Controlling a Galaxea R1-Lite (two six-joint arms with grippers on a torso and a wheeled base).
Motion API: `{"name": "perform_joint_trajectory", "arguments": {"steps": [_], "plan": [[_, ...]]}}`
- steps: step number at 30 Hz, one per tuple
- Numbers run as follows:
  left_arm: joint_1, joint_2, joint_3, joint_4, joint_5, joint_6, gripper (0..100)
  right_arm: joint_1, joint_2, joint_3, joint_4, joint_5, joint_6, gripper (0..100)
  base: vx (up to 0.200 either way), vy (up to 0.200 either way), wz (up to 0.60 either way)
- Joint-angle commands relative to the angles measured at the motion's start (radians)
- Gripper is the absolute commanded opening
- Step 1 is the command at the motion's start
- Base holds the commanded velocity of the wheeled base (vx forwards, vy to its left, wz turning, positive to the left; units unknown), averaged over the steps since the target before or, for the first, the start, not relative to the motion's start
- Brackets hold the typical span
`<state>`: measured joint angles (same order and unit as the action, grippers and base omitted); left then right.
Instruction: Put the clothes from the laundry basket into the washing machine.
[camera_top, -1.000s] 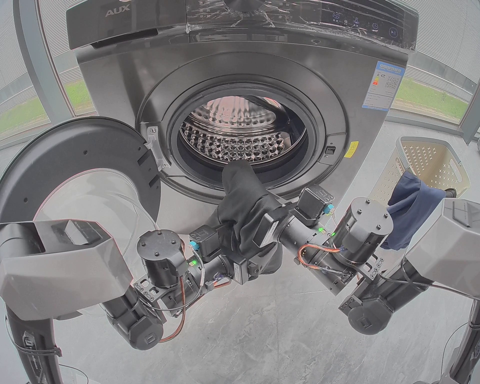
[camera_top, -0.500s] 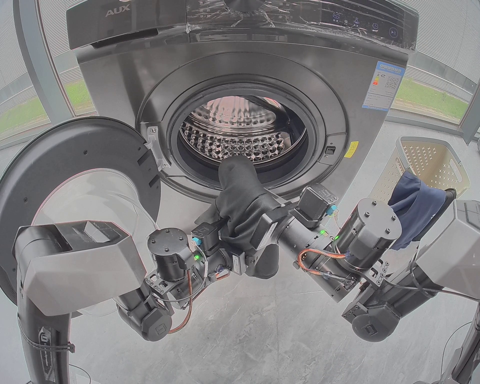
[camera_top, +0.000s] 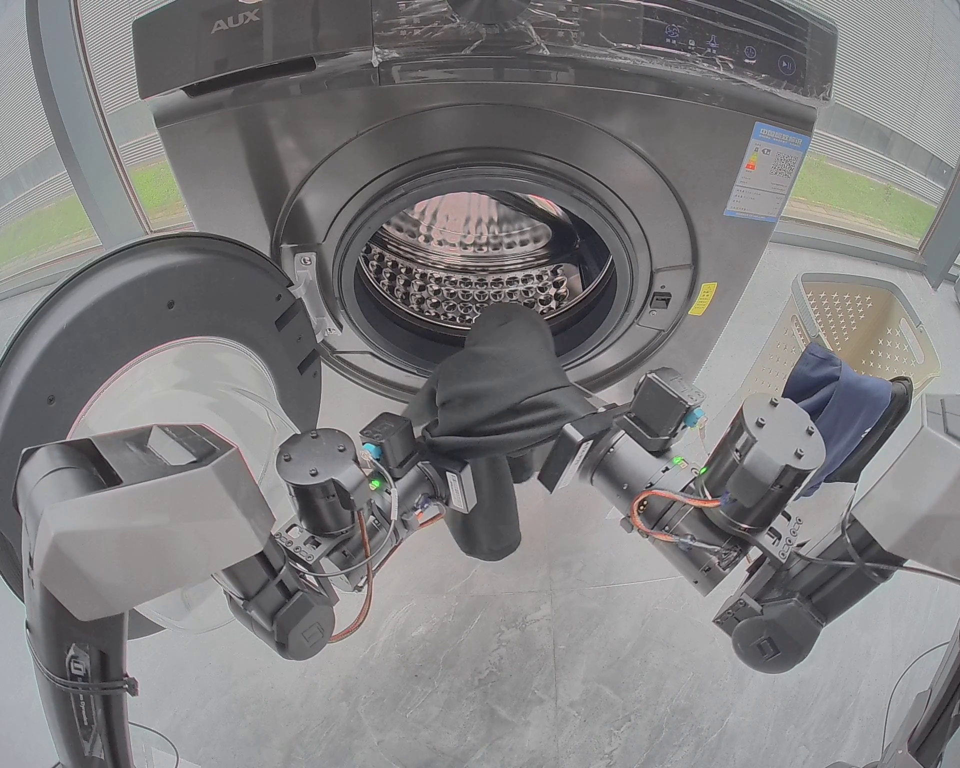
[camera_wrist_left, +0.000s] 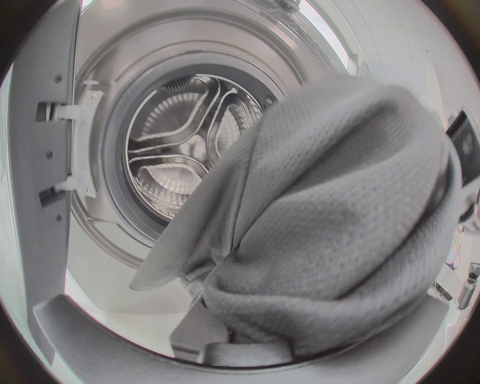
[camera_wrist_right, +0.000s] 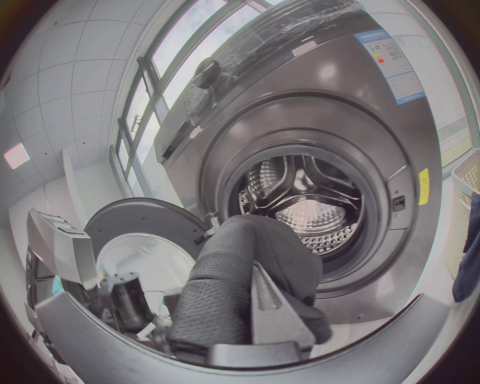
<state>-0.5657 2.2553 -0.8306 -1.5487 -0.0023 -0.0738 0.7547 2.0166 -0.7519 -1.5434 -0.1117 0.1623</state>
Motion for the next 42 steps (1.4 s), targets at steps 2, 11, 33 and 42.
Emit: {"name": "perform_joint_trajectory", "arguments": {"steps": [2, 11, 33, 42], "plan": [[0.021, -0.080, 0.013, -0.001, 0.001, -0.014, 0, -0.067, -0.013, 0.043, 0.000, 0.004, -0.001, 0, 0.000, 0.000, 0.00], [0.007, -0.181, 0.085, -0.001, -0.001, -0.023, 0, -0.077, 0.031, 0.057, 0.000, 0.009, 0.000, 0, 0.000, 0.000, 0.00], [0.015, -0.327, 0.251, 0.001, 0.019, -0.081, 0, -0.074, -0.122, 0.408, 0.000, 0.260, -0.130, 100, 0.000, 0.000, 0.00], [0.004, -0.416, 0.433, -0.001, 0.010, -0.078, 0, -0.090, -0.164, 0.517, 0.000, 0.330, -0.135, 100, 0.000, 0.000, 0.00]]}}
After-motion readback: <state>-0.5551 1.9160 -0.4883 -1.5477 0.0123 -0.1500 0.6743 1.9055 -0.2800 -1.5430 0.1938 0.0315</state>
